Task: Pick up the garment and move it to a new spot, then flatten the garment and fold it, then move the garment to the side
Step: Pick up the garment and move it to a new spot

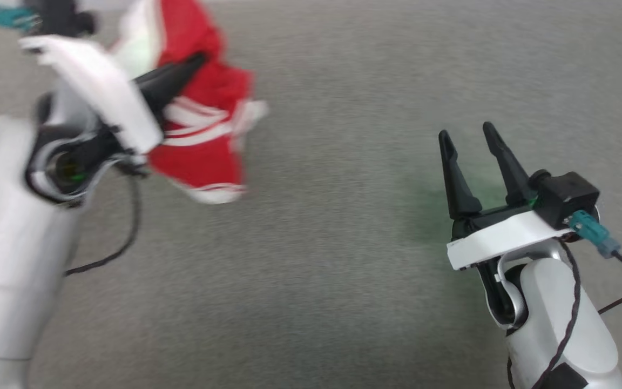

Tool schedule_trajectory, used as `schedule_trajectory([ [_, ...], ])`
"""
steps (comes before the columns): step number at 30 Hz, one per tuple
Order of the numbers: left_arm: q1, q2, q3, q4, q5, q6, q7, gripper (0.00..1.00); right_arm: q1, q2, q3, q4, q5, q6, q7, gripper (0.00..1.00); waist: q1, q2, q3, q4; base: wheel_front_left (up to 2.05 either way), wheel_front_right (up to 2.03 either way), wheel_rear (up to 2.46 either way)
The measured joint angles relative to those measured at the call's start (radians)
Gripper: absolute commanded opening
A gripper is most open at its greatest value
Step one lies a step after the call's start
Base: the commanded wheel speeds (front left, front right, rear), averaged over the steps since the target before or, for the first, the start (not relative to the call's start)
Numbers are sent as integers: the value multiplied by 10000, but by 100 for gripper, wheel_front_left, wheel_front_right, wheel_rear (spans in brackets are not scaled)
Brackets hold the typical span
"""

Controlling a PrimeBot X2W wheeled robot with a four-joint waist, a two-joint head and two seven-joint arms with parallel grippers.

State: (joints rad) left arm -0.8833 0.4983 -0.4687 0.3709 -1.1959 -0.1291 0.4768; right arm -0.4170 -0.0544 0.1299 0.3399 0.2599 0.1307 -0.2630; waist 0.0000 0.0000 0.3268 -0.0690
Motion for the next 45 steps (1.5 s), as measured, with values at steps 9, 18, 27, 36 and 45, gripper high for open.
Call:
schedule_trajectory([
  [9, -1140, -1845, -736, -585, -500, 153, 646, 0, -34, 2, 19, -462, 1060, 0, 0, 100, 0, 1, 317, -1527, 0, 0, 0],
  [18, -1791, -1540, -1413, 2080, 838, 219, 320, 0, -88, 6, 242, -677, 2044, 0, 0, 100, 0, 0, 872, -3090, 0, 0, 0],
  [27, -2172, -1569, -2591, 3049, 1279, 15, 786, 0, 24, 6, 138, -706, 2617, 0, 0, 100, 0, 0, 1400, -4054, 0, 0, 0],
  [36, -2781, -1110, -4115, 3358, 1824, -33, 1400, 0, -35, 13, 441, -851, 3049, 0, 0, 100, 0, 0, 1813, -4446, 0, 0, 0],
  [45, -3091, -1035, -4836, 3267, 1528, -44, 974, 100, -43, 15, 397, -857, 2878, 0, 0, 100, 0, 0, 1781, -4195, 0, 0, 0],
])
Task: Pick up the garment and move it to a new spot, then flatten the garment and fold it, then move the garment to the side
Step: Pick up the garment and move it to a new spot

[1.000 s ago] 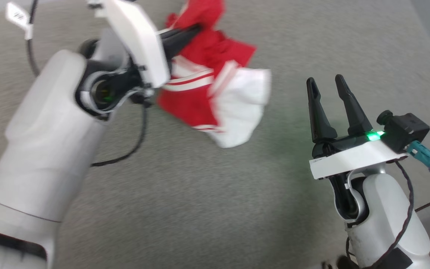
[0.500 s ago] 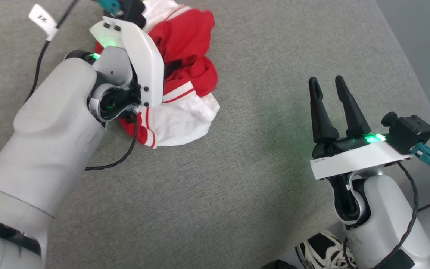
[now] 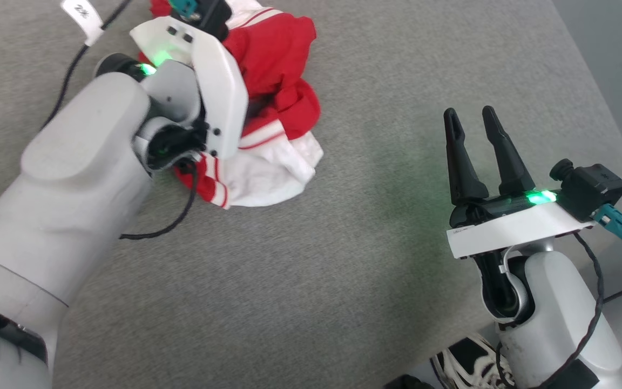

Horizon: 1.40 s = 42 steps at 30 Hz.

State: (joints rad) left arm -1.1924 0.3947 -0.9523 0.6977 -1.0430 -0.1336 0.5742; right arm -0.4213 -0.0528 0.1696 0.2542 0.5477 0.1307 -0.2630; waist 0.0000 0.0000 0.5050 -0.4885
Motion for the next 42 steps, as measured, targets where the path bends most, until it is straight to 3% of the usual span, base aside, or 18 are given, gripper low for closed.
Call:
schedule_trajectory([
  [7, -12, 148, -378, -941, -679, 17, -911, 100, -25, 12, -180, 150, -1018, 0, 0, 100, 0, 0, -503, 749, 0, 0, 0],
  [13, 363, 261, -523, -1507, -1055, 17, -2293, 100, 50, 6, -430, 414, -1988, 0, 0, 100, 0, 0, -1111, 1558, 0, 0, 0],
  [14, 794, 347, -368, -1476, -1392, 19, -3043, 100, 103, 15, -527, 502, -2355, 0, 0, 100, 0, 0, -1317, 1845, 0, 0, 0],
  [21, 2885, 550, -169, -930, -1927, 17, -5666, 100, 587, -295, -871, 863, -3254, 0, 0, 100, 0, 0, -2022, 2878, 0, 0, 0],
  [32, 5349, 748, 111, -428, -2359, 17, -8186, 100, 1553, -1126, -1425, 1020, -3392, 0, 0, 100, 0, 0, -2960, 4362, 0, 0, 0],
  [36, 6270, 779, 773, -374, -2220, 17, -8341, 100, 1967, -1327, -1699, 1012, -3388, 0, 0, 100, 0, 0, -3359, 4854, 0, 0, 0],
  [42, 7862, 646, 3375, -947, -610, 33, -8355, 100, 2382, -1553, -1983, 957, -3315, 0, 0, 100, 0, 0, -3855, 5383, 0, 0, 0],
])
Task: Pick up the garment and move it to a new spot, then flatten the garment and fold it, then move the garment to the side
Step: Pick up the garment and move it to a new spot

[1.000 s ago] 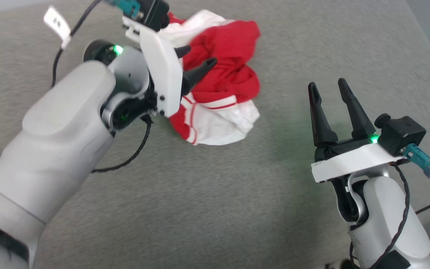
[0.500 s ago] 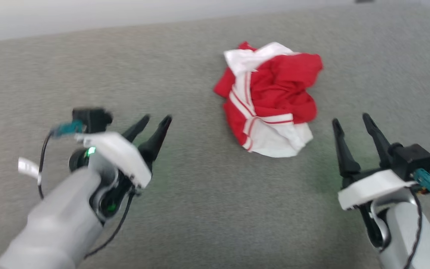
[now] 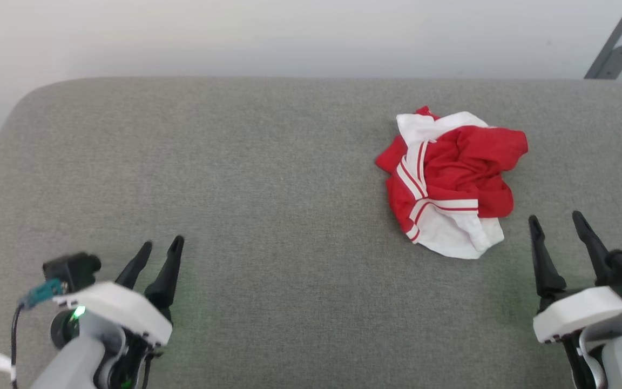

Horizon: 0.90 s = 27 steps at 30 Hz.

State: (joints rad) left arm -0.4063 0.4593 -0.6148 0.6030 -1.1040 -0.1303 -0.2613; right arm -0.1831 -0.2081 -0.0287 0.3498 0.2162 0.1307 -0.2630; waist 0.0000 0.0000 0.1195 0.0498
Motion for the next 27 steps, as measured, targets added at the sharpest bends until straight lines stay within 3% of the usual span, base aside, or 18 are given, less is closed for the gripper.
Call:
schedule_trajectory([
  [10, 3139, -1154, 3902, -2044, 4326, 355, 0, 100, 360, 4, -382, -209, 86, 0, 0, 100, 0, 0, -411, 95, 0, 0, 0],
  [15, 4085, -1716, 5133, -3289, 7062, 512, 0, 100, 464, 27, -437, -291, 100, 0, 0, 100, 0, 0, -479, 45, 0, 0, 0],
  [20, 4591, -2719, 6291, -4433, 8167, 320, 0, 100, 444, 46, -474, -456, 102, 0, 0, 100, 0, 0, -405, 13, 0, 0, 0],
  [27, 4713, -3173, 6861, -5204, 9367, 71, 0, 100, 332, 52, -454, -568, 104, 0, 0, 100, 0, 0, -238, 42, 0, 0, 0],
])
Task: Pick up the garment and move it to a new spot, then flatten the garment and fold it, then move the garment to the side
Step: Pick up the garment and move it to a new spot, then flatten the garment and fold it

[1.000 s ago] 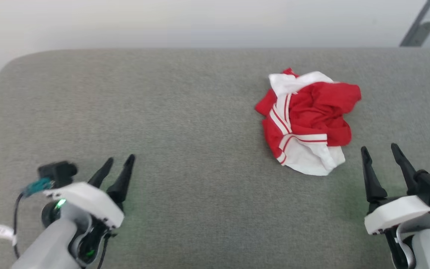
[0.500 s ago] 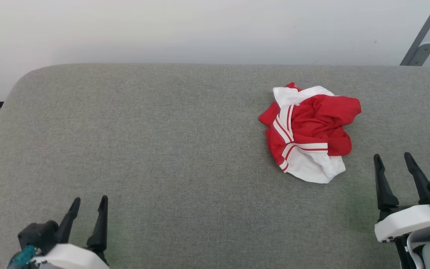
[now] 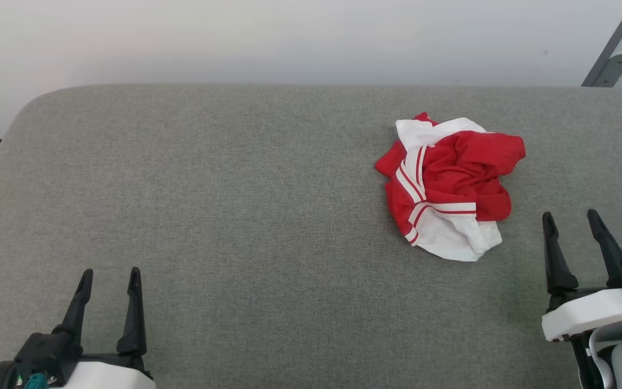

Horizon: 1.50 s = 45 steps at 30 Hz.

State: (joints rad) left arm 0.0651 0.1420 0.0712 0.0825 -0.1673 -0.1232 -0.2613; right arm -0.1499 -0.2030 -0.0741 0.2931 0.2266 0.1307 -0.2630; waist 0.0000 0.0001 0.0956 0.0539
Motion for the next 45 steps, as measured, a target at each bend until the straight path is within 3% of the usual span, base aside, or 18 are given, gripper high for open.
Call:
schedule_trajectory([
  [11, 25, -378, 176, -19, 476, -50, 0, 100, -165, -75, 270, 391, 130, 0, 0, 100, 0, 0, 215, -40, 0, 0, 0],
  [17, -8, -466, 201, -84, 451, -59, 0, 100, -368, -474, 790, 690, 184, 0, 410, 100, 0, 0, 352, -9, 0, 0, 0],
  [20, -78, -504, 151, -107, 449, -59, 0, 100, -600, -897, 1467, 773, 236, 0, 1175, 100, 0, 0, 478, 8, 0, 0, 0],
  [28, -527, -660, -63, -86, 412, -61, 0, 100, -1607, -2648, 3093, 765, 1285, 0, 4445, 100, 0, 0, 1034, 80, 0, 0, 0],
  [37, -1056, -826, -303, 86, 132, -61, 0, 100, -2756, -3774, 4161, 151, 3384, 0, 7787, 100, 0, 0, 1898, 457, 0, 0, 0],
  [45, -1291, -882, -397, 190, 12, -61, 0, 100, -3102, -4525, 4740, -286, 4038, -2, 8868, 100, 0, 0, 2273, 784, 0, 0, 0],
])
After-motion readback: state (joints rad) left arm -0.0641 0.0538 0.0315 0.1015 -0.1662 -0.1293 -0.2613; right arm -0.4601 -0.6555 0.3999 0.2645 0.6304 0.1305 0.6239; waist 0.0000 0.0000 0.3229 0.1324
